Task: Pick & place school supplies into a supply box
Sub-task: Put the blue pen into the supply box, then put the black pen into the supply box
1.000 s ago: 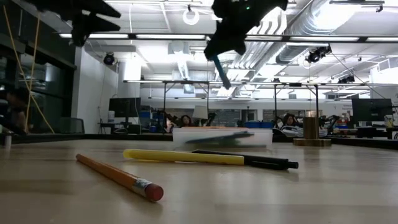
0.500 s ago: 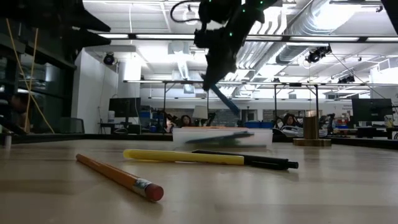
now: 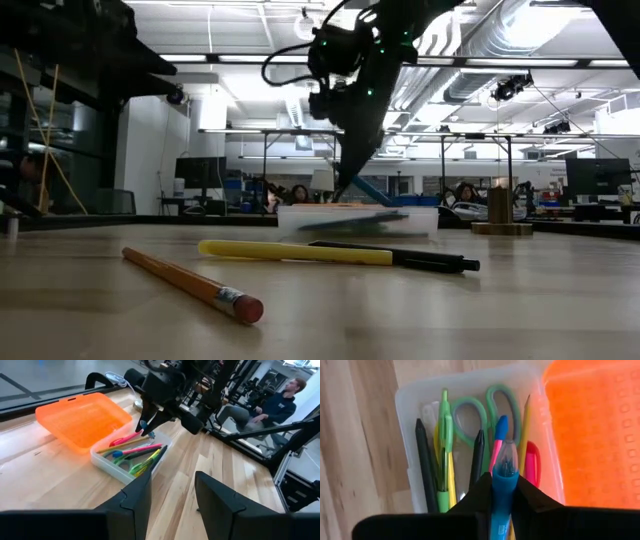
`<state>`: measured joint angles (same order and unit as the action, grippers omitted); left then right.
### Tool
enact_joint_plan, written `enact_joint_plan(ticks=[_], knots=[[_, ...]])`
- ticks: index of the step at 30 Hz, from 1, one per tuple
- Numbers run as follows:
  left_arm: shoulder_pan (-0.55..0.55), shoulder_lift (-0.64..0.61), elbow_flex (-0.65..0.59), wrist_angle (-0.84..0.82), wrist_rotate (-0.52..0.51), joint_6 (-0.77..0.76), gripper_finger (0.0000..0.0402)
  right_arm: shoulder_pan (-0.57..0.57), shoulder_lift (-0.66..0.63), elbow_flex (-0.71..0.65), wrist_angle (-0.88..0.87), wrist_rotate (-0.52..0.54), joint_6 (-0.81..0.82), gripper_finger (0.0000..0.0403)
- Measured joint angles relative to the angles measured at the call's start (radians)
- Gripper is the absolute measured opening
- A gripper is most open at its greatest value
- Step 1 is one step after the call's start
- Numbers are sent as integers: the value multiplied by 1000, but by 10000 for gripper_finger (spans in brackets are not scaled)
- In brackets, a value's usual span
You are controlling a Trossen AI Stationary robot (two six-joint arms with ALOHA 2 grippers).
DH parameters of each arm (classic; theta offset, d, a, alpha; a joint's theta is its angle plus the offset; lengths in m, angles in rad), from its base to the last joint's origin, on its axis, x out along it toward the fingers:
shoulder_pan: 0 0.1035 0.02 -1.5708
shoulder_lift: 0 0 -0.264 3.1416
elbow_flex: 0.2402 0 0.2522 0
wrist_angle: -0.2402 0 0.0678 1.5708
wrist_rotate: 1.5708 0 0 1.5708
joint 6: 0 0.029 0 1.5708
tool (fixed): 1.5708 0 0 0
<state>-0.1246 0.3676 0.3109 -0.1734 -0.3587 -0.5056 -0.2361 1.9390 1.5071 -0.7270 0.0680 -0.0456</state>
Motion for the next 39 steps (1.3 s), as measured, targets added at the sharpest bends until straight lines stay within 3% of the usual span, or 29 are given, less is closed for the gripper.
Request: enact_joint_plan(ticks=[11, 29, 39], knots=[[0, 0, -11, -8, 3, -4, 179, 1, 73, 0, -11, -22, -8, 27], [0, 1, -11, -17, 12, 2, 179, 0, 75, 4, -6, -54, -17, 94], [0, 1, -11, -63, 35, -3, 179, 3, 75, 191, -205, -63, -15, 103]])
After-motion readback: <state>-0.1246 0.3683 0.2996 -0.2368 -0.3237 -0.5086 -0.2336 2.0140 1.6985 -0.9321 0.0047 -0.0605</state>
